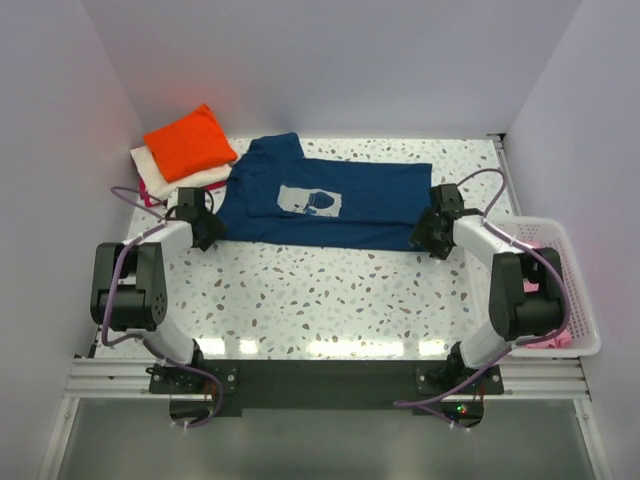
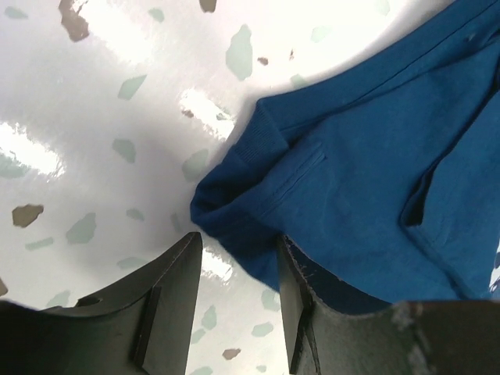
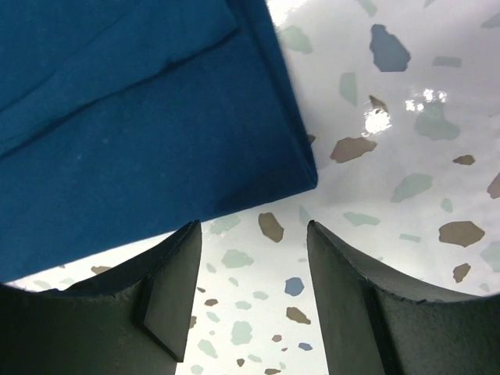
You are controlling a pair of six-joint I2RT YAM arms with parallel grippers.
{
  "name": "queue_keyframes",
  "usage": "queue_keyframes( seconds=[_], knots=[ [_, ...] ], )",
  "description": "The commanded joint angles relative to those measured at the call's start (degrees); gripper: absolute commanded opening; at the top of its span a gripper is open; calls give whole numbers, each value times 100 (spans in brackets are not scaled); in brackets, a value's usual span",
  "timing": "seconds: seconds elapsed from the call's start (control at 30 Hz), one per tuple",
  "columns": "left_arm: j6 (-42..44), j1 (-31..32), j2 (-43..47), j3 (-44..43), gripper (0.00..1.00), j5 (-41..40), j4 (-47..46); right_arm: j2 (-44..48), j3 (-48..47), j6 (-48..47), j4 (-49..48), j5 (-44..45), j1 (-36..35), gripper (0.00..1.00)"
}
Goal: Fold and stack the t-shirts
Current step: Fold the tshirt
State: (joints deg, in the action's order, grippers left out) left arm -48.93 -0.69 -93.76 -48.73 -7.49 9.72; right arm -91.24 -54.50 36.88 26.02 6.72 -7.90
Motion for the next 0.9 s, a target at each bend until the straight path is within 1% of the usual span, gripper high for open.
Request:
queue_keyframes(
  seconds=[0.0,0.1,0.17,0.3,0.33,0.43,0.5,0.57,0.6,0.67,0.73,0.8,0.83,0.87],
  knots=[
    [-56,-28,-125,-233,48,-174,-374,-60,-157,-6,-124,31,87,60],
    [-47,-37,-187,-269,47,-139,-435,-131,-140,29,-150,-30,87,59],
    [-47,-37,-231,-260,44,-139,-453,-201,-114,38,-194,-57,87,59],
    [-56,-37,-345,-260,36,-165,-444,-350,-78,108,-290,-39,87,59],
    [-56,-37,-354,-251,31,-183,-435,-368,-70,126,-308,-22,96,59],
    [-3,-54,-380,-286,24,-192,-435,-464,-113,152,-335,13,87,59],
    [32,-63,-407,-304,21,-174,-435,-500,-166,170,-326,136,96,59],
    [41,-72,-407,-339,17,-174,-427,-526,-192,170,-291,233,96,58],
    [50,-72,-407,-339,13,-174,-427,-535,-210,170,-291,277,113,56],
    [41,-89,-415,-383,9,-192,-400,-552,-271,170,-256,408,131,56],
    [76,-89,-415,-444,4,-201,-383,-622,-333,179,-220,549,157,52],
    [85,-89,-424,-479,1,-218,-339,-693,-465,153,-203,646,166,48],
    [85,-89,-424,-523,0,-227,-304,-728,-509,144,-185,681,166,44],
    [111,-89,-424,-541,0,-236,-286,-789,-579,135,-168,734,166,35]
  ],
)
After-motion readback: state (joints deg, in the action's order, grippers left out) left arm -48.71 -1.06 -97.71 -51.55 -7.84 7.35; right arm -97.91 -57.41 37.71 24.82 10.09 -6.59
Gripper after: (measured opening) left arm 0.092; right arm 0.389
